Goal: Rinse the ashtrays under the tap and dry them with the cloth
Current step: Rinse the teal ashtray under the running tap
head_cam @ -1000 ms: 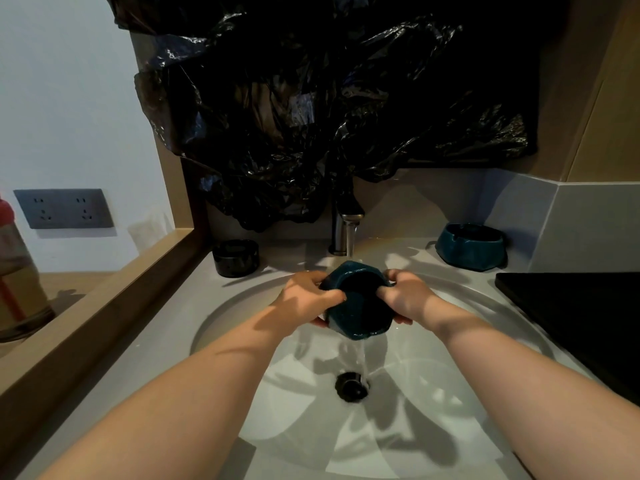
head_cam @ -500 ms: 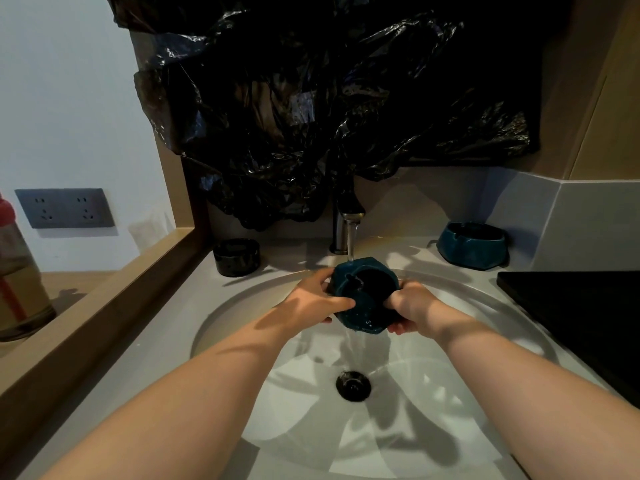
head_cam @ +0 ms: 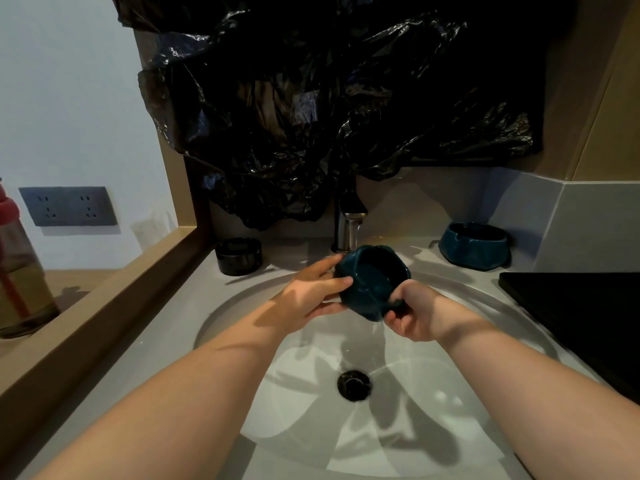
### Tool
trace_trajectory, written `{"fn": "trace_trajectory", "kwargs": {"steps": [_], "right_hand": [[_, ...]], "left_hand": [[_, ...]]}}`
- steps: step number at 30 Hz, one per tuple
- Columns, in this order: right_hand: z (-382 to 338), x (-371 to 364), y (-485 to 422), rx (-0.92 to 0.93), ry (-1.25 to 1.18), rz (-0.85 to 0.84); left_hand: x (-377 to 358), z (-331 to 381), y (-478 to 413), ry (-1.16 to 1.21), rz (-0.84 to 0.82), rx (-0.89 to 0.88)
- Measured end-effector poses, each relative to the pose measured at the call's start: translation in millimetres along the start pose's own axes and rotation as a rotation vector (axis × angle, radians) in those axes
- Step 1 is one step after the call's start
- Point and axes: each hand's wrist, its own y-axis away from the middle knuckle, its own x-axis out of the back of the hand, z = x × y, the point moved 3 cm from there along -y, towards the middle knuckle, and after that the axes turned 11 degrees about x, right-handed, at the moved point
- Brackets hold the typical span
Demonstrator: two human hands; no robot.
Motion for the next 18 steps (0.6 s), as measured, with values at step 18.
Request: {"fn": "trace_trajectory", "kwargs": {"steps": [18], "right_hand": [[-25,-18,5,0.269,0.478,0.086]], "left_hand": [[-6,-9,-3,0.15,-0.004,0.235]]}}
